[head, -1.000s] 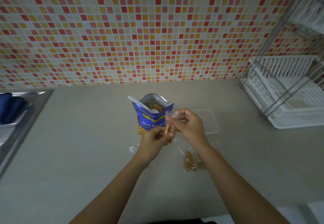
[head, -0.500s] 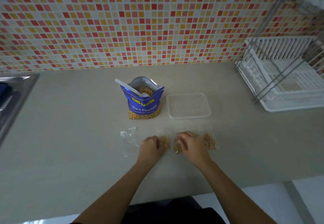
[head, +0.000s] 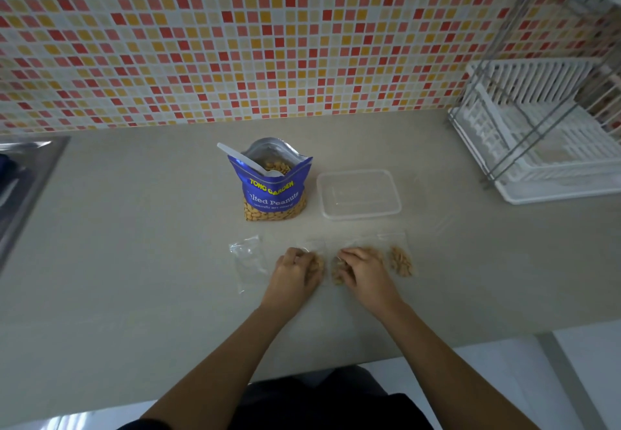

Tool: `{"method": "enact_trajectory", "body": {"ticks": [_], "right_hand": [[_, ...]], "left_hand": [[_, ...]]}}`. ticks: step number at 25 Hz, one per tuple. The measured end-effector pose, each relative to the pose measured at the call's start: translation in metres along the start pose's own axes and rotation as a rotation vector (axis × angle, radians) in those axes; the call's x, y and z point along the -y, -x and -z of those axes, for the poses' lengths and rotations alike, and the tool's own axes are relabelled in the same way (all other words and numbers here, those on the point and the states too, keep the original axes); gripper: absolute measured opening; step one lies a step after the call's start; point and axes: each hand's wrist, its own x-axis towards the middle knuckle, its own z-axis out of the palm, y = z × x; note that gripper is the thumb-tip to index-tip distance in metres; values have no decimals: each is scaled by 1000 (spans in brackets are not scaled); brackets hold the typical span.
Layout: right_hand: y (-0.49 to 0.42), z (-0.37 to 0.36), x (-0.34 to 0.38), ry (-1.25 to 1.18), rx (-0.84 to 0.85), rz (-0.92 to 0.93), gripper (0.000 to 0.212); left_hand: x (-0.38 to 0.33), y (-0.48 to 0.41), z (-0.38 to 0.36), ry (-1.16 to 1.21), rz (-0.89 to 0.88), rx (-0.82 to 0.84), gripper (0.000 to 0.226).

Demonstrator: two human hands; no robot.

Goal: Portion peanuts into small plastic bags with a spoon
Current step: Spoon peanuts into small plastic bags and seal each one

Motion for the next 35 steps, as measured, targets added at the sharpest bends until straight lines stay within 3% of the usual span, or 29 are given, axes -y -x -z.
{"method": "enact_trajectory", "body": {"ticks": [5,8,10,14,18,22,26,29,31,35], "right_hand": [[-8,10,31,-21,-52,64,30],[-20,-1,61,-50,31,124,33],[-30,-16,84,-28,111,114,36],[-46,-43,122,64,225,0,49],[-53,-58,128,102,239,-59,52],[-53,-63,129,-96,209,-166,49],[-59,-34,140,-818,151,-389,23],[-58,6,141,-1148,53,-340,20],[-58,39,145,-1261,9,-251,24],[-72,88,146,-1184,-71,-140,29]], "left_hand": [[32,0,36,-9,-32,-145,37],[75,-4,64,-90,30,-192,33],[92,-8,80,-113,84,-143,33],[102,-18,90,-177,-13,-5,33],[103,-20,85,-112,134,62,36],[93,-17,97,144,183,-16,20],[68,-13,132,805,406,-31,19],[44,-9,162,1027,422,-23,17],[28,-12,181,1069,365,18,18],[6,-32,207,1177,247,56,18]]}}
